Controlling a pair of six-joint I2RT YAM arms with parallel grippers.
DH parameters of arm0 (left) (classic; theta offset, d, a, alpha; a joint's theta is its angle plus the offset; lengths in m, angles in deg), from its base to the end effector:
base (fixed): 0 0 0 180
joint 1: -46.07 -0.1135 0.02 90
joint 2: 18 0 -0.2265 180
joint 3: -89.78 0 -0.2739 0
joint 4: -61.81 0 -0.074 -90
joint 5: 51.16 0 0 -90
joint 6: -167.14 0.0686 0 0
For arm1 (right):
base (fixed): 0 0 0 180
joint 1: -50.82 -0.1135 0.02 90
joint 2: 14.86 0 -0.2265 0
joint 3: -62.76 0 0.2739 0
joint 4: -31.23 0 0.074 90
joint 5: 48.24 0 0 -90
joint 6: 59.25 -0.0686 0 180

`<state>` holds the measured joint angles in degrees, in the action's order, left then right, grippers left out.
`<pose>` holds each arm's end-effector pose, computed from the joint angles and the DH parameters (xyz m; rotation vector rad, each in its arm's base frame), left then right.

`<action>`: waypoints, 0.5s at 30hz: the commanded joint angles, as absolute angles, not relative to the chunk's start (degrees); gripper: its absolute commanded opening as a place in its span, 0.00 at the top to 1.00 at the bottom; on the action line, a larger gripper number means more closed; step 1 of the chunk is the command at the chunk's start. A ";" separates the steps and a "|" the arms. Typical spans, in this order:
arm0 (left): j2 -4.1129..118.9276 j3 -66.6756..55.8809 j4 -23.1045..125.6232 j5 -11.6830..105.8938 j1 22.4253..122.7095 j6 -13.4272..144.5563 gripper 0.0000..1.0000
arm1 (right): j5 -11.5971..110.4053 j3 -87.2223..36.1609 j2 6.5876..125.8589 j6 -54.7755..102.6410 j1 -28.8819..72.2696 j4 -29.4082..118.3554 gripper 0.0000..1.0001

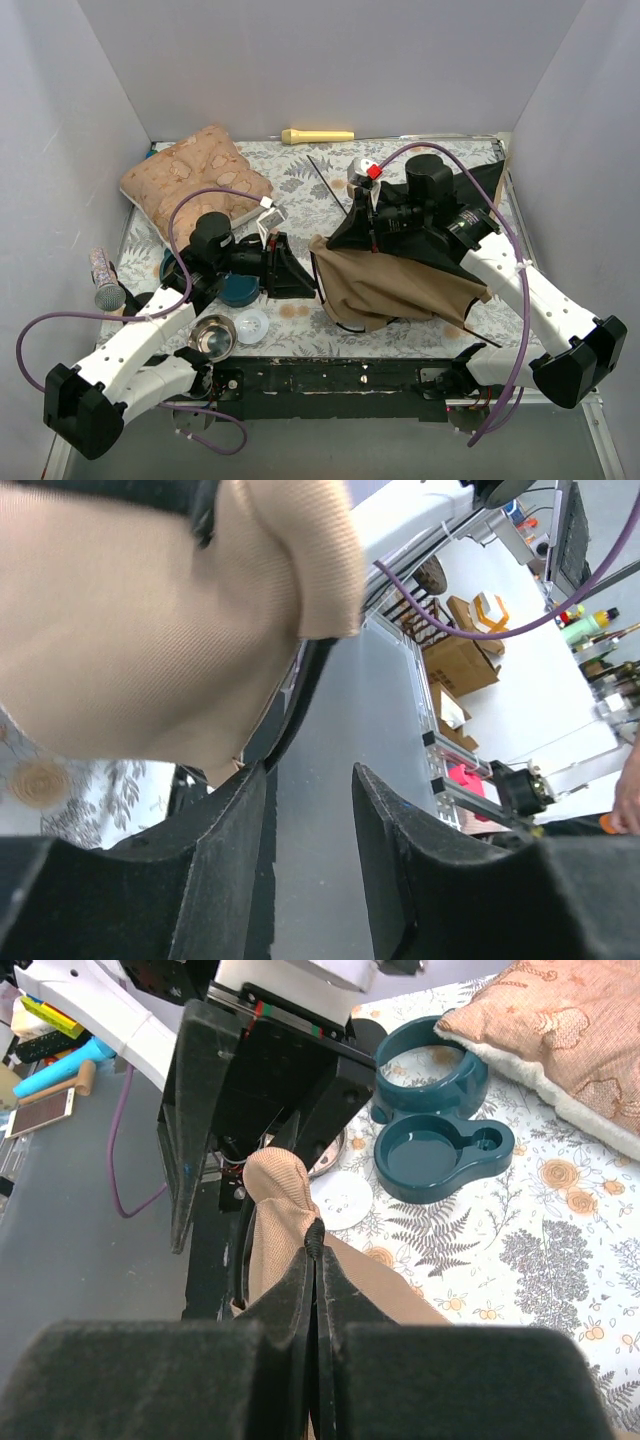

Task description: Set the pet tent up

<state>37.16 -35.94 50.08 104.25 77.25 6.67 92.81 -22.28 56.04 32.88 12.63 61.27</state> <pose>0.1940 -0.1903 0.2728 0.3047 2.2920 -2.1108 0.2218 0.2423 0.3624 -1.2384 1.4767 1.2469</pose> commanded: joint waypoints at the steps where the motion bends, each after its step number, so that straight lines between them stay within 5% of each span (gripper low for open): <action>1: 35.62 -35.47 59.87 102.31 77.01 4.72 0.61 | 93.53 -25.04 55.54 31.89 12.85 58.91 0.99; 10: 37.72 -34.50 63.39 99.49 77.01 1.74 0.62 | 94.23 -25.04 55.54 31.36 12.85 58.99 0.99; 15: 38.42 -34.94 65.76 102.12 76.92 -0.02 0.93 | 94.67 -25.13 55.54 31.63 12.94 59.43 0.99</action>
